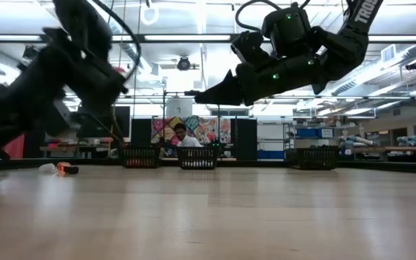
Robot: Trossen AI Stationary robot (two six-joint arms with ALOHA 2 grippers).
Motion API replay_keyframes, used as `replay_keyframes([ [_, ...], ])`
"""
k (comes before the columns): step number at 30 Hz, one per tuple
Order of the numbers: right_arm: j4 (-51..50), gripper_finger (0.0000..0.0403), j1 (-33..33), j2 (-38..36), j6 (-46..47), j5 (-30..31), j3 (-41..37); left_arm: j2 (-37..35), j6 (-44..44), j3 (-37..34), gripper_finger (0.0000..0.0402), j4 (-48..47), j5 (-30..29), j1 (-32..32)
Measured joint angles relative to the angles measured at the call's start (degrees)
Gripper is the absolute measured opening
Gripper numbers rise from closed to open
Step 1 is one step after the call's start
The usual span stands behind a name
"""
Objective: Sort Halloween decoration
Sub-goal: Put the orange pumpkin toy into the left black bin
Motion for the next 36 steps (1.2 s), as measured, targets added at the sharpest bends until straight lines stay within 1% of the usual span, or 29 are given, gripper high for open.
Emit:
replay_keyframes([
  [4,0.0,0.0171,0.0,0.0,-0.2,0.0,0.0,6.5,4.4,0.0,0.0172,-0.2,-0.3,0.8],
  [8,-0.1,0.0171,0.0,0.0,-0.3,0.0,0.0,12.3,4.4,-0.1,0.0172,0.0,-2.1,-0.3],
  [11,-0.1,0.0171,-0.2,0.0,-0.5,-0.5,0.0,14.6,3.7,-0.1,0.0172,0.2,-4.3,-1.9],
  [15,-0.1,0.0171,-0.4,0.0,-0.3,-1.4,0.0,15.3,2.9,-0.1,0.0172,0.3,-6.0,-4.0],
  [21,0.0,0.0171,-0.4,0.0,0.4,-1.6,0.0,15.3,2.9,-1.1,0.0172,4.2,-6.0,-6.0],
  [26,0.2,0.0171,-0.4,0.0,1.8,-2.5,0.0,15.3,2.1,-1.6,0.0172,4.5,-6.4,-5.9],
  [29,0.2,0.0171,-0.4,0.0,2.4,-2.5,0.0,15.7,1.9,-1.6,0.0172,4.3,-6.8,-4.8],
  [31,0.2,0.0171,-0.4,0.0,2.9,-2.8,0.0,16.1,1.2,-1.6,0.0172,4.2,-8.3,-3.8],
  [34,0.2,0.0171,-0.4,0.0,3.3,-3.6,0.0,16.8,-0.8,-1.7,0.0172,3.8,-13.6,-2.2],
  [36,0.2,0.0171,-0.3,0.0,3.5,-3.9,0.0,16.9,-2.0,-1.7,0.0172,3.7,-16.2,-1.3],
])
